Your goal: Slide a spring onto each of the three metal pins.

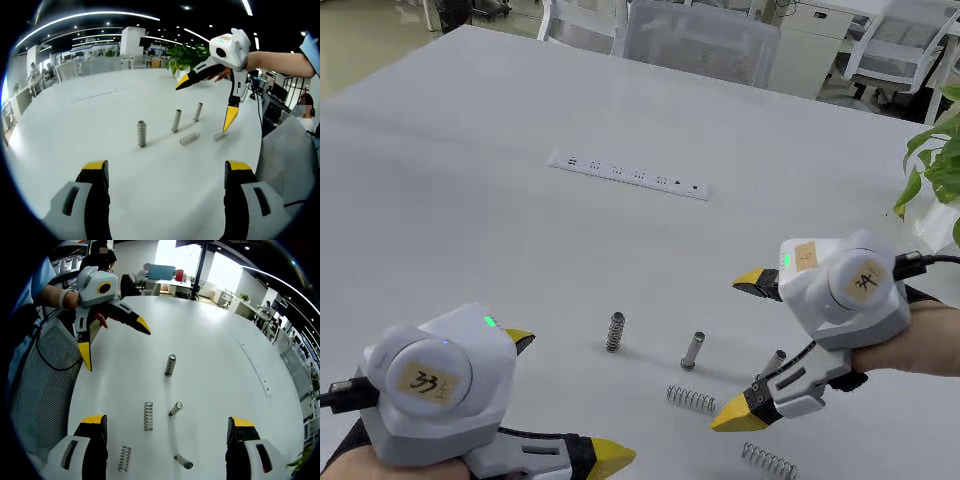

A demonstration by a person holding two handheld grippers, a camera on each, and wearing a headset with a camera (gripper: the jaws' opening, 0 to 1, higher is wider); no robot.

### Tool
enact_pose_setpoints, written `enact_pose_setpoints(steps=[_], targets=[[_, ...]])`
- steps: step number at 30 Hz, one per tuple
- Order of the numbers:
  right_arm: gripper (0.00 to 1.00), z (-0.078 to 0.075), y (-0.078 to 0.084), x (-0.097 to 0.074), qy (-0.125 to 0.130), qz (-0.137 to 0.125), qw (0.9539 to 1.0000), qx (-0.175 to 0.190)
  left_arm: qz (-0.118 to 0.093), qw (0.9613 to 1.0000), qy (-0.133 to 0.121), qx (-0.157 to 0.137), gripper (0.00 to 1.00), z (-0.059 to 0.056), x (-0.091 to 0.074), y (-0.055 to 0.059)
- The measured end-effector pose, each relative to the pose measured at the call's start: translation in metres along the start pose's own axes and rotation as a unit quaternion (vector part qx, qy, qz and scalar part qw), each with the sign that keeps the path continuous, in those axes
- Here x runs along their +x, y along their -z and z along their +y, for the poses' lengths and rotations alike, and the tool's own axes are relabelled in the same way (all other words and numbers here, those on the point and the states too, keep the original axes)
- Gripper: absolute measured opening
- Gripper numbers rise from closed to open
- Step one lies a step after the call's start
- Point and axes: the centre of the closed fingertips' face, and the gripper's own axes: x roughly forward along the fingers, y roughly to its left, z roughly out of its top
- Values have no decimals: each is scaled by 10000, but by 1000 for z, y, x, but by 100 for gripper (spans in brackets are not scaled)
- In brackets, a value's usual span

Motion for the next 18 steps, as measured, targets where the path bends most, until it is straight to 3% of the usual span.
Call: enact_pose_setpoints(steps=[9, 18], targets=[[99, 14, 26, -14, 273, -128, 9984, 487, 10, 10000, 67, 37, 95, -2, -1, 1], [99, 19, 39, -29, 529, -254, 9950, 802, 48, 9998, 142, 117, 94, -2, 0, 0]])
